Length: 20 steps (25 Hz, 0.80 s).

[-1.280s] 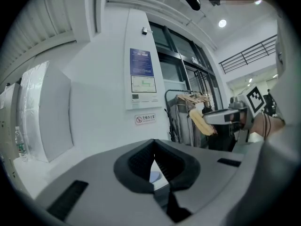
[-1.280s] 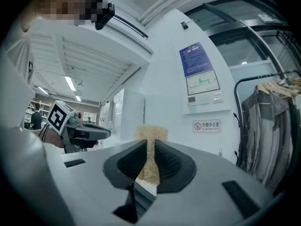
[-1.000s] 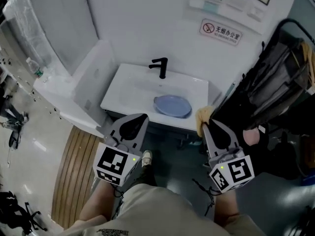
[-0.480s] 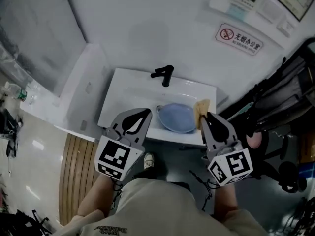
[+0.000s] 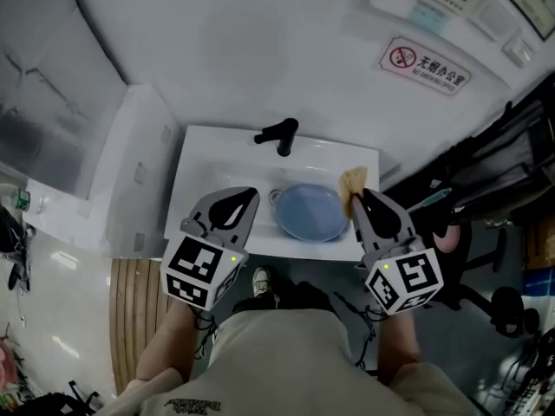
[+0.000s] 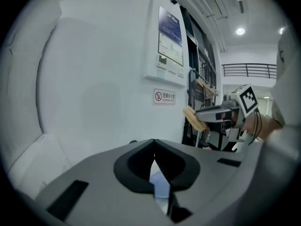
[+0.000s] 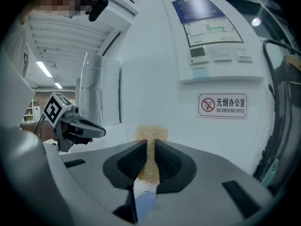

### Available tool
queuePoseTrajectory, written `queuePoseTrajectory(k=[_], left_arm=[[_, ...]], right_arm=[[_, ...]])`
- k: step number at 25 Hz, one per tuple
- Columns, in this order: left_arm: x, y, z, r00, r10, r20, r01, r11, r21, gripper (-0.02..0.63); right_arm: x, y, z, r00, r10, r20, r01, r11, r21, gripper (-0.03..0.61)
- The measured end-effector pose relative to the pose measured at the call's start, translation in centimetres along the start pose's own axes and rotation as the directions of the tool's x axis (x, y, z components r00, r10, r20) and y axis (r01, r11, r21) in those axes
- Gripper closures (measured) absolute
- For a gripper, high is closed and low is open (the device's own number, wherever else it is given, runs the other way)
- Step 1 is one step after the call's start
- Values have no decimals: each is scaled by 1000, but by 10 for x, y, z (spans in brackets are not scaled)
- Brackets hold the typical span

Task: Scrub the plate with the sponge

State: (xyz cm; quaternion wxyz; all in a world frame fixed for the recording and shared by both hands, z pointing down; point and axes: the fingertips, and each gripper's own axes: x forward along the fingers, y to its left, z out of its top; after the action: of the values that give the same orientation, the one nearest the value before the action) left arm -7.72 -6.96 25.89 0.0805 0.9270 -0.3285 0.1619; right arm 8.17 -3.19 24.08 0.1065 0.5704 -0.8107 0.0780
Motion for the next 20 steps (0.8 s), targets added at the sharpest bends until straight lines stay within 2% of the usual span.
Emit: queuePoseTrajectory(k=[6,10,13,16,20], left_arm=[[31,4,-6,999,-35,-24,32,993,-117,606],[56,11,-20,997,-32,-74,21,989,-144,604],[78,14,-37,990,-23,-140,5,991,-131,557],[105,13,-61,976,-48,-212,20,991,-133,508],[141,16,-97,956,-92,-280,37,980,-194,457]], right_arm=[[22,-27,-17,998,31,-58,-30,999,25,518],[44,-42,-38,988,91,-122,-85,995,48,518],[64,-50,-60,973,146,-178,-137,989,58,518],[86,-57,-84,954,191,-232,-180,981,67,518],[119,-60,-121,923,242,-298,-228,970,81,518]])
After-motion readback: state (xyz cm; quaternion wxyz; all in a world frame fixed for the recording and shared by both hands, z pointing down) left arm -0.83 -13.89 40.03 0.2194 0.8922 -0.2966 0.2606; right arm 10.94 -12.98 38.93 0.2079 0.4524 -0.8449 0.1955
